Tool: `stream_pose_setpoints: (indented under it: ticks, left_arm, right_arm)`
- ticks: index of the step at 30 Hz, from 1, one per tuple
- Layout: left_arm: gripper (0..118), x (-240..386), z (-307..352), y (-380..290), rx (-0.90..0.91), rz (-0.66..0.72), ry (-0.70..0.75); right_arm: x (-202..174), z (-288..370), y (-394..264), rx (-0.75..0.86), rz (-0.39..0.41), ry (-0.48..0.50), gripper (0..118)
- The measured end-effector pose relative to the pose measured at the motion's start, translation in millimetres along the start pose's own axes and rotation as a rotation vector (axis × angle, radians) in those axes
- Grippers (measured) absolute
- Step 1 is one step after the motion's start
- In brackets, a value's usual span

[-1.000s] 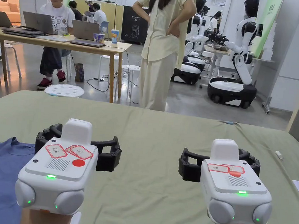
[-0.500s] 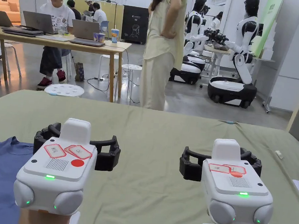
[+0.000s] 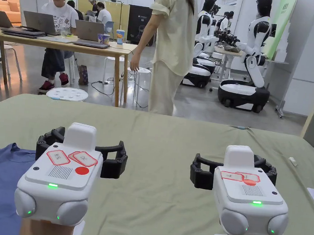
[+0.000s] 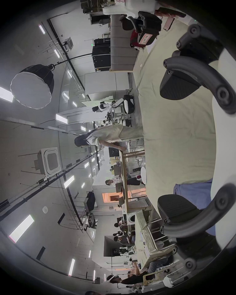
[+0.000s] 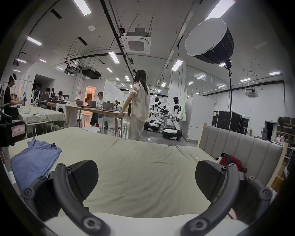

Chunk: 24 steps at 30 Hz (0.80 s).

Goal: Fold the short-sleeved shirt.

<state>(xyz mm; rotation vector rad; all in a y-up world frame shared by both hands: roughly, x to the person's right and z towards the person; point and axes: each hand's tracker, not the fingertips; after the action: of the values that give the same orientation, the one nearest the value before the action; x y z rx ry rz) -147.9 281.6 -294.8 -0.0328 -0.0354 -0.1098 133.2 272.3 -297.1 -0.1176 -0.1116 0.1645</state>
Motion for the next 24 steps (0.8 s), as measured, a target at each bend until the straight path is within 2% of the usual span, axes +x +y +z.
stream_pose_setpoints:
  ticks: [6, 19, 21, 22, 23, 24]
  left_arm:
    - [118, 2.1, 0.6, -0.8, 0.005, -0.014, -0.008]
    - [118, 2.7, -0.5, 2.8, 0.002, 0.0, -0.025]
    - [113, 3.2, -0.9, 2.7, -0.004, 0.002, -0.028]
    - [103, 3.6, -1.2, 2.8, -0.007, 0.003, -0.031]
    - [76, 3.7, -1.0, 3.0, -0.004, 0.006, -0.036]
    - [44, 4.0, -0.7, 3.1, 0.001, 0.009, -0.037]
  right_arm:
    - [2.4, 1.2, 1.0, 0.013, -0.035, 0.025, 118]
    - [1.9, -1.8, 0.2, -0.001, -0.029, 0.01, 118]
    - [1.8, -2.4, 0.6, -0.013, -0.033, 0.009, 115]
    - [2.4, -2.6, 0.5, -0.014, -0.036, 0.012, 99]
    - [2.9, -2.3, 0.6, -0.015, -0.039, 0.014, 62]
    - [3.0, -2.0, 0.7, -0.012, -0.037, 0.01, 19]
